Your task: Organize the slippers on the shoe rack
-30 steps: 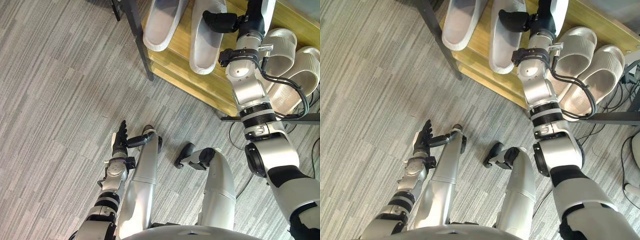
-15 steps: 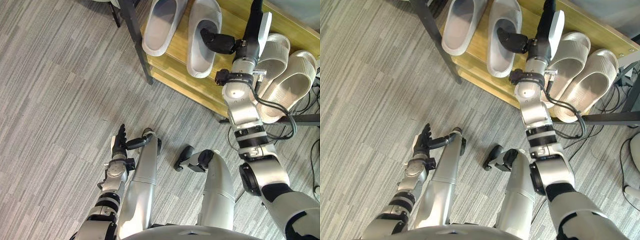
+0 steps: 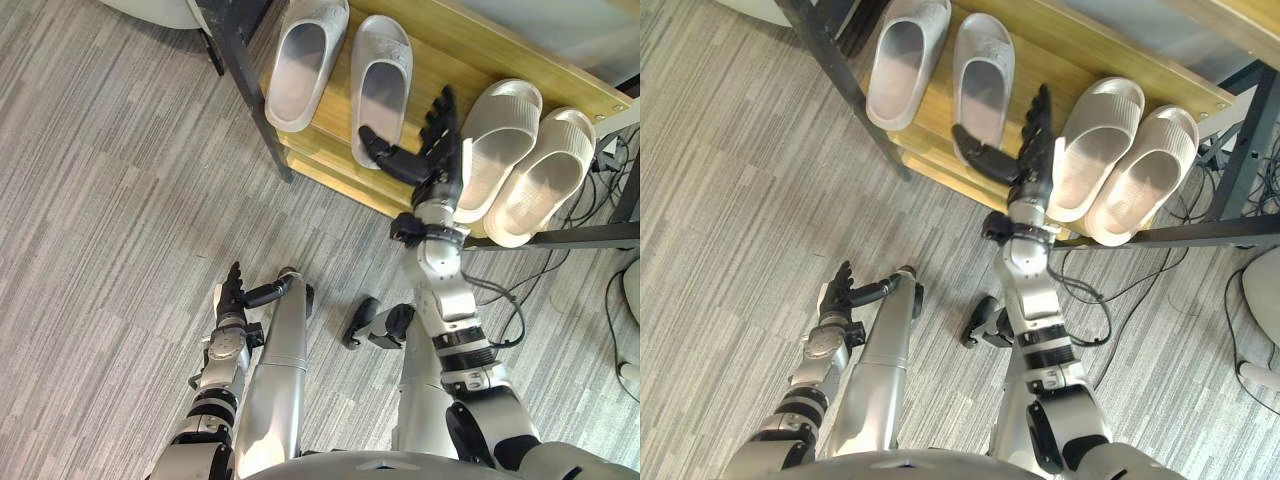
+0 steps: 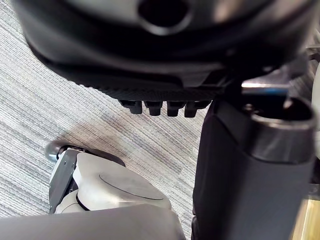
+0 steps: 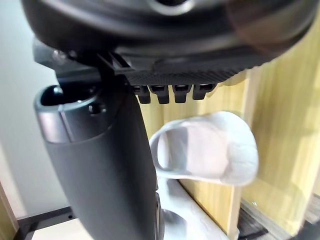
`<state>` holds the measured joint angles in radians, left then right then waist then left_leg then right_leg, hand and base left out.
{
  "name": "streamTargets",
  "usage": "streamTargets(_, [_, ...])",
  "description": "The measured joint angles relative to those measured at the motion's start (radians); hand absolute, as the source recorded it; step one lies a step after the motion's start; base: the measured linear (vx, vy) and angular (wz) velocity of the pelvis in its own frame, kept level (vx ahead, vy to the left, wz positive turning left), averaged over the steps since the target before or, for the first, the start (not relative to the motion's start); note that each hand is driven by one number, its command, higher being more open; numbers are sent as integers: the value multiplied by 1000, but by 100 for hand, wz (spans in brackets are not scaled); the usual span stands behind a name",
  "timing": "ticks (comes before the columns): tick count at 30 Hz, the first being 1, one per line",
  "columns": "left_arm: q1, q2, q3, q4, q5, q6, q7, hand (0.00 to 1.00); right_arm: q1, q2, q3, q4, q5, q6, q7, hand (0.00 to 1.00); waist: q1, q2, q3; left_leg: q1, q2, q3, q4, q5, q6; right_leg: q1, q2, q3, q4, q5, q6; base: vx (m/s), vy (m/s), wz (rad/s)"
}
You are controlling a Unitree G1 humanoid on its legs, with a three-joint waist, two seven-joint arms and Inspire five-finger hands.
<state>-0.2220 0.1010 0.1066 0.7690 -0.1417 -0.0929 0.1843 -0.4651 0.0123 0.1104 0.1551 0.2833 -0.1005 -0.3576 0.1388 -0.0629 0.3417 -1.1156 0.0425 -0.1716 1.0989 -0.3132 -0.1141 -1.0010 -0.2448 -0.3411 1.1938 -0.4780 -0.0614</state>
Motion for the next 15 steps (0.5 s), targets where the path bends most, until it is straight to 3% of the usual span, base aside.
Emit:
streamTargets(8, [-1,0,2,2,3,7,3,100,0,-2,5,16,153,-40,60,100,0,0,0,9,2,2,-18,0,0,7,4,-1,-18,5,-1,3,40,0])
streamTargets(15, [-3,-11,28,6,26,7,4,100,-34,-5,92,37,249,-54,106,100,0,1,3,22,4,2,-28,0,0,27,6,-4,-36,9,7,5,58,0])
